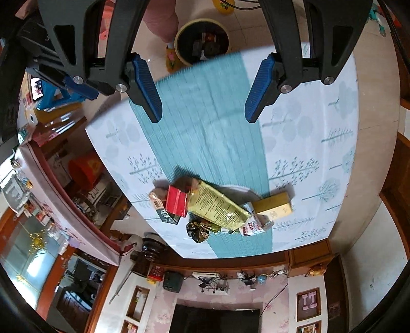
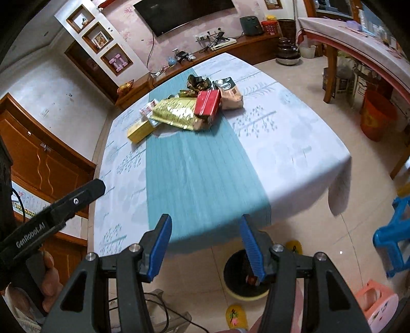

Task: Collect trash
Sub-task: 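Grasp the red box with the left tool while the right tool grasps the green milk carton, then carry the red box and milk carton down over the black bin, then open both tools to drop the box and carton into the bin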

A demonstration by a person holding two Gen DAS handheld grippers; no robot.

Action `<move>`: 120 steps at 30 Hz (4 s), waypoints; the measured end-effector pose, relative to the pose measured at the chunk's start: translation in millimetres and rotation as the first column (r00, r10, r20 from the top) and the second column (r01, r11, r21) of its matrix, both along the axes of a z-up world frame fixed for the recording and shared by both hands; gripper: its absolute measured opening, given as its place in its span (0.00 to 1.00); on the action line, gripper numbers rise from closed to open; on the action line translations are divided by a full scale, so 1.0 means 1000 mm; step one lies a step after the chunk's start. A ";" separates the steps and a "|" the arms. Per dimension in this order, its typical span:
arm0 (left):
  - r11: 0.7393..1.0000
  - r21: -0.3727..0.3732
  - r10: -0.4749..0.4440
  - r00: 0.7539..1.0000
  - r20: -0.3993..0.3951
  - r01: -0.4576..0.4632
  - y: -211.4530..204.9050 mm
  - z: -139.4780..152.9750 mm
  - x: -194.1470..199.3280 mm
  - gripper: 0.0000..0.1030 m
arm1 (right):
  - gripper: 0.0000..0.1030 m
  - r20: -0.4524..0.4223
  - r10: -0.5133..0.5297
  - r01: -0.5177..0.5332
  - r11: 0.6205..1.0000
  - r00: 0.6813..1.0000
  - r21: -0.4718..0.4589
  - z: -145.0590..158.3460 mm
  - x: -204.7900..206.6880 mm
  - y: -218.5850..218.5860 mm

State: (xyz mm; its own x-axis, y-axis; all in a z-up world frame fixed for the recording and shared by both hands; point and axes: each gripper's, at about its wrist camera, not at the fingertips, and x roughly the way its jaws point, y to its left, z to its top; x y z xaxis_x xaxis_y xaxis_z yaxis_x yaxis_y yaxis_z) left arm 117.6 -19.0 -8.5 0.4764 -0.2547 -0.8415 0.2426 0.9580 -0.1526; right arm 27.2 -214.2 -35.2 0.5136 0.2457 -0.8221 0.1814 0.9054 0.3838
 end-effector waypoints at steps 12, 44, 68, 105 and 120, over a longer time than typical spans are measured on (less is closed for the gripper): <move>0.992 0.099 0.094 0.988 -0.125 -0.082 -0.124 -0.048 0.143 0.64 | 0.54 -0.083 0.187 -0.183 0.982 0.979 0.046 -0.034 0.157 -0.099; 0.960 0.135 0.273 0.926 -0.262 -0.245 -0.111 -0.097 0.200 0.48 | 0.66 -0.154 0.399 -0.385 0.916 0.904 0.115 -0.090 0.321 -0.091; 0.941 0.091 0.339 0.912 -0.233 -0.326 -0.028 -0.058 0.118 0.48 | 0.42 -0.135 0.370 -0.370 0.929 0.919 0.022 -0.076 0.262 -0.058; 0.984 -0.017 -0.174 0.946 -0.272 0.176 0.022 -0.108 -0.112 0.48 | 0.43 -0.329 -0.035 0.065 0.995 0.944 0.080 -0.108 -0.079 0.026; 0.973 0.099 -0.147 0.888 -0.436 0.210 -0.028 -0.316 -0.134 0.48 | 0.43 -0.543 0.027 0.015 0.997 0.840 0.073 -0.316 -0.094 0.014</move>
State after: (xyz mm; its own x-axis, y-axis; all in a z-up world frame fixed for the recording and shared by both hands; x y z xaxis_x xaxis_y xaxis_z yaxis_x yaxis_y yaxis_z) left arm -16.8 -46.8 -325.0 0.0251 -0.1670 -0.9856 0.3536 0.9237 -0.1475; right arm -67.3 -199.8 -350.9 -0.0115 0.3162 -0.9486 0.3746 0.8810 0.2891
